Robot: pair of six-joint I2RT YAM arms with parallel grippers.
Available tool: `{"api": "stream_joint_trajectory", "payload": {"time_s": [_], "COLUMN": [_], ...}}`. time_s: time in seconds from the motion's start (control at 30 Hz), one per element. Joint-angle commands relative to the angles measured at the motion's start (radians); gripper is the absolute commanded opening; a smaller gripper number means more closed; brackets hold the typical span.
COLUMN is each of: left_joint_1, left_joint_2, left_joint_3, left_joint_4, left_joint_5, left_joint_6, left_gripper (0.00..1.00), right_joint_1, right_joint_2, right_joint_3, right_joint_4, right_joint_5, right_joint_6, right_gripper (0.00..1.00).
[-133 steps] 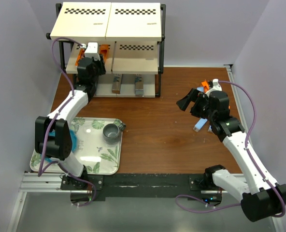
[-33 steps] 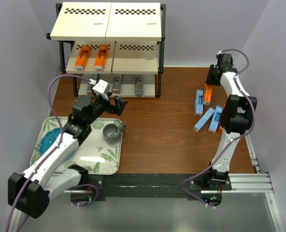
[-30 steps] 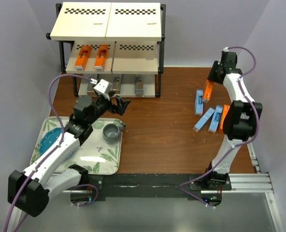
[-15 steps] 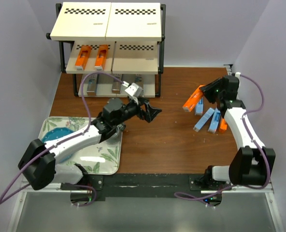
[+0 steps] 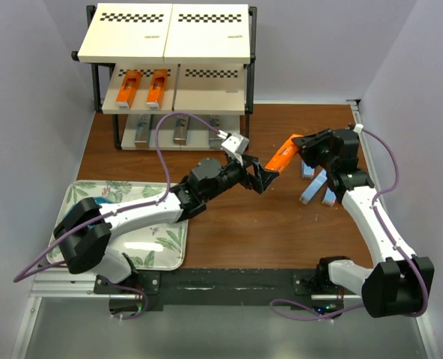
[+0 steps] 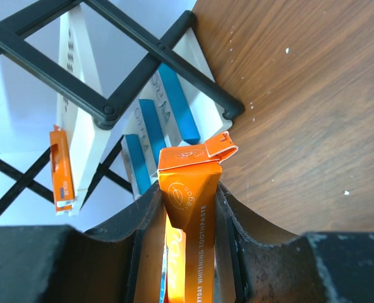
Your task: Place and organize the toothpastes onto the shelf
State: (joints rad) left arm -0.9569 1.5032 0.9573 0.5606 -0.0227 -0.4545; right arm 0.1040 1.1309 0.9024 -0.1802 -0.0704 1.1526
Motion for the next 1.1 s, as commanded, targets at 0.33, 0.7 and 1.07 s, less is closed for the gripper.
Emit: {"api": "stream_joint_trajectory", "payload": {"time_s": [0.33, 0.7, 1.07], "left_joint_1": [-0.043, -0.046, -0.046], "left_joint_2": [0.091, 0.086, 0.028], "left_joint_3": [0.124, 0.124, 0.067], "left_joint_4": [-0.076, -0.096, -0.11], "left_joint_5": [-0.221, -0.24, -0.247], "left_joint_6": [-0.096, -0.127, -0.089], "left_gripper": [0.87, 0.55, 0.2], "right_joint_1": [0.069, 0.094, 0.097], "right_joint_2": [0.0, 0.0, -0.028], "right_joint_3": [0.009, 0.004, -0.025], "right_joint_4": [0.088, 0.094, 0.082], "right_joint_5": [0.008, 0.012, -0.005], "right_joint_6": [0.056, 0.055, 0.013], "right_gripper": [0.34, 0.34, 0.72]}}
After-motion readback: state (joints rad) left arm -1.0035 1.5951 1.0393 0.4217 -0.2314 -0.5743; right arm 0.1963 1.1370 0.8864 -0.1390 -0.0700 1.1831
